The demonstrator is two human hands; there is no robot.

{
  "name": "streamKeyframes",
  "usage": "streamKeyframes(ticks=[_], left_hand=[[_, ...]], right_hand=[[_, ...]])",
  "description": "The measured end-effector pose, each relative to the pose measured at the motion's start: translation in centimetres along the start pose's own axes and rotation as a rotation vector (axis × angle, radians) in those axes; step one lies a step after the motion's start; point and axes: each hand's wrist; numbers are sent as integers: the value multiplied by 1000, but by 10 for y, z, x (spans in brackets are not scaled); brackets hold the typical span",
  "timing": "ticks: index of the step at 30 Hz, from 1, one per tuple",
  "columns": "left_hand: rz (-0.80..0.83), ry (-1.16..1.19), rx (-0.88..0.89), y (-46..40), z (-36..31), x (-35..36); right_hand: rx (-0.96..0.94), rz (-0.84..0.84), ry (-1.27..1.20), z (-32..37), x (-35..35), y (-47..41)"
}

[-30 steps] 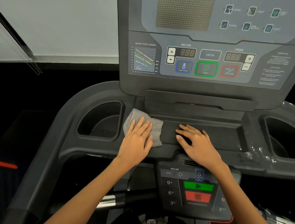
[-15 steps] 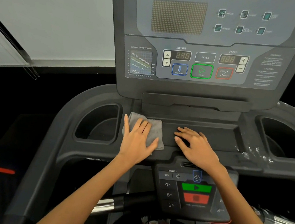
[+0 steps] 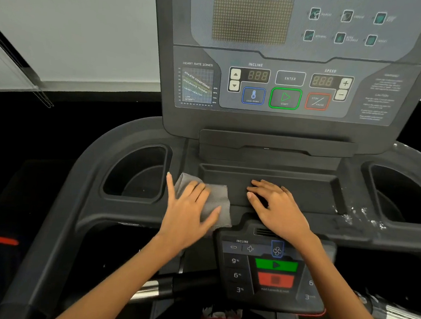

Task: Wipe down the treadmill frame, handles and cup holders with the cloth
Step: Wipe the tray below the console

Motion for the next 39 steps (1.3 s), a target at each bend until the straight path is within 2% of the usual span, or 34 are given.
streamKeyframes(ticks=[7,12,19,23,28,31,35,39], left_hand=[[108,70,-63,-23,25,11],[15,149,7,5,11,8],[-70,268,-41,19,-6,12],[66,156,101,11,-16,14],[253,201,307,-16,-8,16],[338,290,374,-35,-17,22],[410,462,292,-63,-43,34],[277,851,87,-74,-52,37]], right_hand=[[-5,0,0,2,-1,0],[-6,-3,-8,2,-2,1],[-17,-20,-14,4,-3,2],[-35,-73,-38,4,-3,3],[-87,-239,-74,3,-1,5],[-136,-322,-157,2,-4,4],[-177,-315,-189,3,-10,2],[-116,-183,-227,7,-17,-3]])
Point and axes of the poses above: each hand's wrist, its own y-axis away from the middle knuckle, its own x-axis out of the palm, z = x × y, and after that the axes turned 4 degrees about -z, right-handed
